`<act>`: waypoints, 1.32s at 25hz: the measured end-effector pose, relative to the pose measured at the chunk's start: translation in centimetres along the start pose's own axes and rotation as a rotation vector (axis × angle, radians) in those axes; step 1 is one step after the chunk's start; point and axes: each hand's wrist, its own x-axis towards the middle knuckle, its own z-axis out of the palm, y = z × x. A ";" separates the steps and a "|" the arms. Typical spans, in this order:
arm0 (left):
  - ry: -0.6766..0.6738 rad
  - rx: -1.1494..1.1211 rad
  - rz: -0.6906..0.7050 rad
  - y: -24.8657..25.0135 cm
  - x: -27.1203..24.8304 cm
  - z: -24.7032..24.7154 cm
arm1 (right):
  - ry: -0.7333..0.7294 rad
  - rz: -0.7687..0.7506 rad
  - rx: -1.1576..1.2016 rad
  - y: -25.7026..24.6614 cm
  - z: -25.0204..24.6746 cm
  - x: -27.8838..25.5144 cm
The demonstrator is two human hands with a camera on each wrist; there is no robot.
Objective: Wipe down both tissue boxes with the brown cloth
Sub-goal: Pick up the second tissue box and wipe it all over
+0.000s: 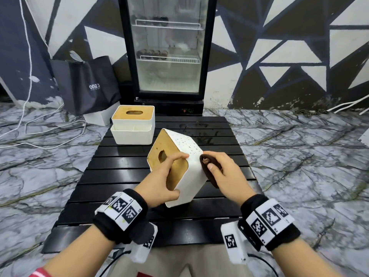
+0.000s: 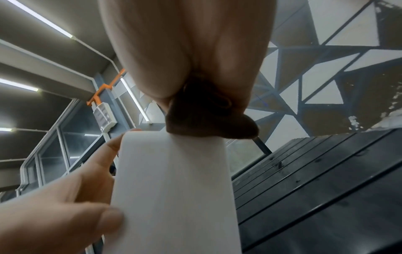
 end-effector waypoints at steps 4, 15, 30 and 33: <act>0.073 -0.177 -0.077 -0.5 -0.6 0.5 | -0.002 0.012 -0.018 -0.1 0.7 -0.2; 0.245 -0.482 -0.187 0.6 1.0 -0.4 | 0.010 -0.015 -0.021 -0.6 0.5 -1.1; 0.073 -0.385 -0.072 0.9 0.6 0.6 | 0.213 -0.046 -0.042 -1.2 2.6 -2.3; 0.071 -0.363 -0.064 1.0 0.7 0.5 | 0.223 -0.040 0.027 -0.9 2.4 -2.2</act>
